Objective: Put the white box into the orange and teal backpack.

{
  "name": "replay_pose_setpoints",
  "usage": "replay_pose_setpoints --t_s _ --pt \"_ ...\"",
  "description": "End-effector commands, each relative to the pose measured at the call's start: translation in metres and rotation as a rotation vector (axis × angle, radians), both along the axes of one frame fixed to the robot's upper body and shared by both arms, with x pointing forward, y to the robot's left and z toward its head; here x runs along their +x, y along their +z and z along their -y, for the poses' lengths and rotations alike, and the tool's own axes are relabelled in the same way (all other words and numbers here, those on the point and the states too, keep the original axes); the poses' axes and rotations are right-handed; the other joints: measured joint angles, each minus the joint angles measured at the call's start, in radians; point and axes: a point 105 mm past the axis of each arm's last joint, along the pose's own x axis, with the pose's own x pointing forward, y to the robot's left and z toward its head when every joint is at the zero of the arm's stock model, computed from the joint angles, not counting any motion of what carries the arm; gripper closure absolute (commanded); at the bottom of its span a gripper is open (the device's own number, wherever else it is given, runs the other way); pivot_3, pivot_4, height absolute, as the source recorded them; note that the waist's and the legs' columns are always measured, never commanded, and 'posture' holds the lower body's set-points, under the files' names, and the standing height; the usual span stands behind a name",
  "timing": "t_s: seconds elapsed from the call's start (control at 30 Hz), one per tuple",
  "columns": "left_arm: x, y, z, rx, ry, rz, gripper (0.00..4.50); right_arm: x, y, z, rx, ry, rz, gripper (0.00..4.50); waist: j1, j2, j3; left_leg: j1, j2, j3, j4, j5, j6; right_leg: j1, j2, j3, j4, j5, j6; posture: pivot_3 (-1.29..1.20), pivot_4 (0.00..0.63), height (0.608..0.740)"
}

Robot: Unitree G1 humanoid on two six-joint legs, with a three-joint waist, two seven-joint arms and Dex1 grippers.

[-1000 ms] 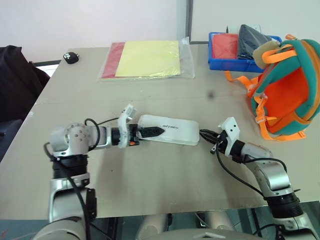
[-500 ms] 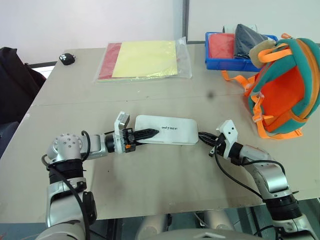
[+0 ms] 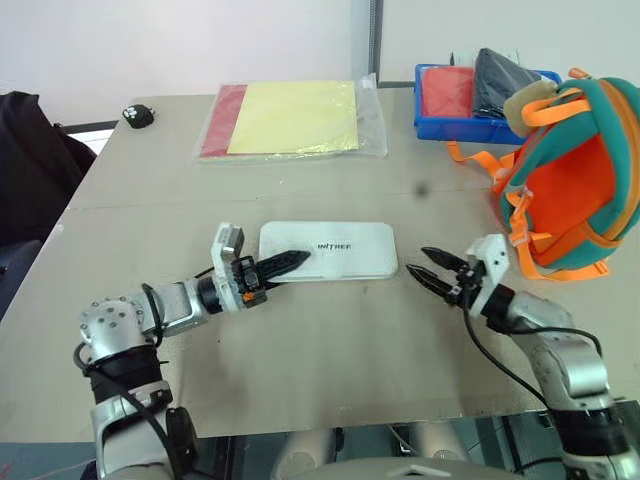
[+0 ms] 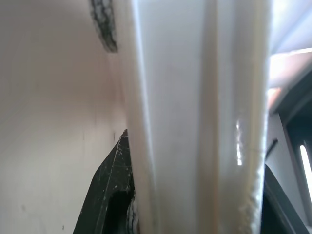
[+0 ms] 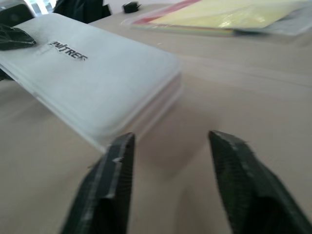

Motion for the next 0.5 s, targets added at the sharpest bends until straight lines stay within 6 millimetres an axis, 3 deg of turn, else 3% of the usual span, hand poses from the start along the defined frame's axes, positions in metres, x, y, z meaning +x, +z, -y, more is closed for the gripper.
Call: replay_pose_setpoints --t_s 0.03,0.07,0.23,0.3,0.5 --pt "-0.006 0.047 0.0 -0.079 0.034 0.215 2.9 -0.006 0.026 0.025 0.03 -0.179 0.156 0.42 0.001 0.0 0.0 0.0 0.0 0.0 0.0 0.0 0.0 0.0 0.0 0.0 0.0 0.0 0.0 0.0 0.15 0.74" --pt "-0.008 0.053 0.001 -0.077 0.046 0.243 2.9 -0.007 0.027 0.034 0.019 -0.257 0.191 0.04 0.001 0.0 0.0 0.0 0.0 0.0 0.0 0.0 0.0 0.0 0.0 0.0 0.0 0.0 0.0 0.0 0.15 0.74" --pt "-0.004 0.076 -0.001 -0.053 0.155 0.336 2.9 0.0 0.044 0.064 0.091 -0.558 0.251 0.04 -0.002 0.0 0.0 0.002 0.0 0.002 0.0 0.0 0.0 0.0 0.0 0.002 0.001 0.0 0.0 0.0 0.15 0.74" --pt "-0.001 0.087 0.0 -0.082 0.189 0.365 2.9 0.016 0.053 0.069 0.112 -0.624 0.276 0.04 -0.005 0.0 0.0 0.003 0.0 0.003 0.0 0.0 0.0 0.0 0.001 0.003 0.002 0.0 0.0 0.0 0.15 0.74" --pt "0.008 0.086 0.003 -0.071 0.256 0.357 2.9 0.081 0.067 0.088 0.261 -0.796 0.212 0.04 -0.001 0.0 0.0 0.004 0.0 0.005 0.0 0.001 -0.001 0.0 0.002 0.004 0.004 0.001 -0.001 0.0 0.15 0.74"
